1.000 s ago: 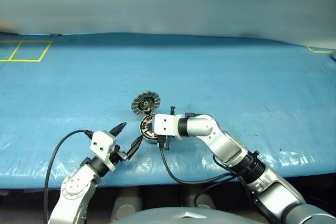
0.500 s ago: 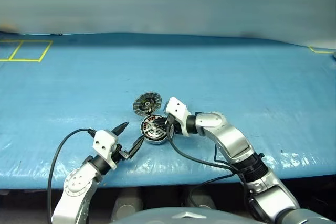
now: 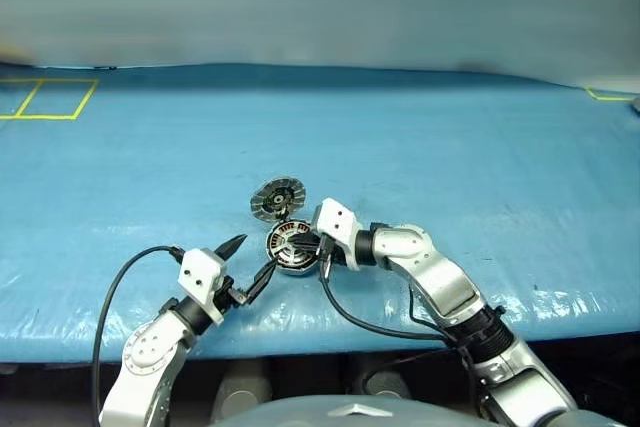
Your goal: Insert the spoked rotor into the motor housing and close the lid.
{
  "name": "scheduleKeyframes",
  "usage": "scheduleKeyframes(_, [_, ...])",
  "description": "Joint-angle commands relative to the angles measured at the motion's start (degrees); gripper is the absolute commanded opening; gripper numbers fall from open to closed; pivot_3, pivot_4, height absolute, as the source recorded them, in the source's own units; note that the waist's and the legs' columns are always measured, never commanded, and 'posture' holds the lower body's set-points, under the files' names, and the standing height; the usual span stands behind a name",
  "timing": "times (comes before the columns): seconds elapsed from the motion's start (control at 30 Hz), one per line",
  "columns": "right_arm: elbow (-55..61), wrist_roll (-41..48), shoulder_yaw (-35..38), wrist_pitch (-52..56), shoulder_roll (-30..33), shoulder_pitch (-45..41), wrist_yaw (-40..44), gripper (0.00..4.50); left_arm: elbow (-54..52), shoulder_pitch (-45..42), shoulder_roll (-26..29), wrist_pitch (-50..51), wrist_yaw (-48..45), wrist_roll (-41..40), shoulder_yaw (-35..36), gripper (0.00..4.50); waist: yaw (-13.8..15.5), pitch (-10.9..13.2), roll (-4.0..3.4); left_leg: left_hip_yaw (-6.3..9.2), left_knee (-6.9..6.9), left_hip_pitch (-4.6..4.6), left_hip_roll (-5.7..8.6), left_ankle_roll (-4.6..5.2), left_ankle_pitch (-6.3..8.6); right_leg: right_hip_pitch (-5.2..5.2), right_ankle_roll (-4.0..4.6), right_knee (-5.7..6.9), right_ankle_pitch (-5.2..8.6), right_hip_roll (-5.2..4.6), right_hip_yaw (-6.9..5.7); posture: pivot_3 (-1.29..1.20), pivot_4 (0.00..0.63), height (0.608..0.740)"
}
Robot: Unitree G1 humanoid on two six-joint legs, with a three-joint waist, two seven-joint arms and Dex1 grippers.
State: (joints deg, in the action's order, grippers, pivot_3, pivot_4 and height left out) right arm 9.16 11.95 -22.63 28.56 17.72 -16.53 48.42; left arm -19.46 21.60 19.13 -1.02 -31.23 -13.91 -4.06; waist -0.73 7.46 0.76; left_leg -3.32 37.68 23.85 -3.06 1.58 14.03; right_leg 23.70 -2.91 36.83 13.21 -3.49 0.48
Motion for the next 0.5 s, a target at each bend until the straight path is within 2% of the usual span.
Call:
scheduleKeyframes(0.03, [7.9, 9.3, 5.9, 3.9, 0.2, -0.7, 2.8, 0.02, -2.2, 0.4, -0.3, -1.1, 0.6, -0.4, 0.9, 3.83, 0.0, 0.2, 0.01, -0.01, 0.0, 0.04, -0.01, 0.0, 0.0, -0.02, -0.01, 0.01, -0.01, 0.0, 0.02, 0.0, 0.15, 0.74])
scheduleKeyframes(0.1, [10.6, 11.3, 6.9, 6.6, 2.0, -0.4, 3.3, 0.02, -2.5, 0.6, 0.2, -1.0, 0.6, -0.6, 1.7, 3.83, 0.1, 0.2, 0.04, 0.02, -0.01, 0.06, -0.01, 0.0, 0.0, 0.02, -0.01, -0.01, -0.01, 0.0, -0.01, 0.0, 0.15, 0.74])
scheduleKeyframes(0.27, [9.5, -0.3, 1.5, 1.2, 9.2, -0.4, 0.5, 0.02, -2.2, 0.8, 0.9, -1.1, 0.2, -0.8, 3.1, 3.83, 0.1, 0.4, 0.1, 0.05, -0.03, 0.01, 0.01, -0.01, 0.01, 0.13, 0.01, -0.08, 0.02, -0.05, -0.08, 0.0, 0.15, 0.74])
scheduleKeyframes(0.33, [7.8, -9.1, -4.4, -3.5, 13.3, -1.1, 0.2, 0.02, -2.1, 0.7, 1.0, -1.2, 0.0, -0.7, 3.3, 3.83, 0.0, 0.5, 0.07, 0.03, -0.02, 0.02, 0.05, -0.01, 0.01, 0.15, 0.01, -0.07, 0.02, -0.04, -0.07, 0.0, 0.15, 0.74])
scheduleKeyframes(0.5, [8.2, -6.2, -3.9, -3.0, 10.0, -0.5, 0.5, 0.02, -1.8, -0.3, 1.1, -0.9, -0.4, -0.8, 3.5, 3.83, 0.0, 0.5, 0.12, 0.01, -0.04, 0.05, 0.08, -0.01, 0.0, -0.01, 0.02, -0.01, 0.02, 0.13, -0.03, 0.0, 0.15, 0.74])
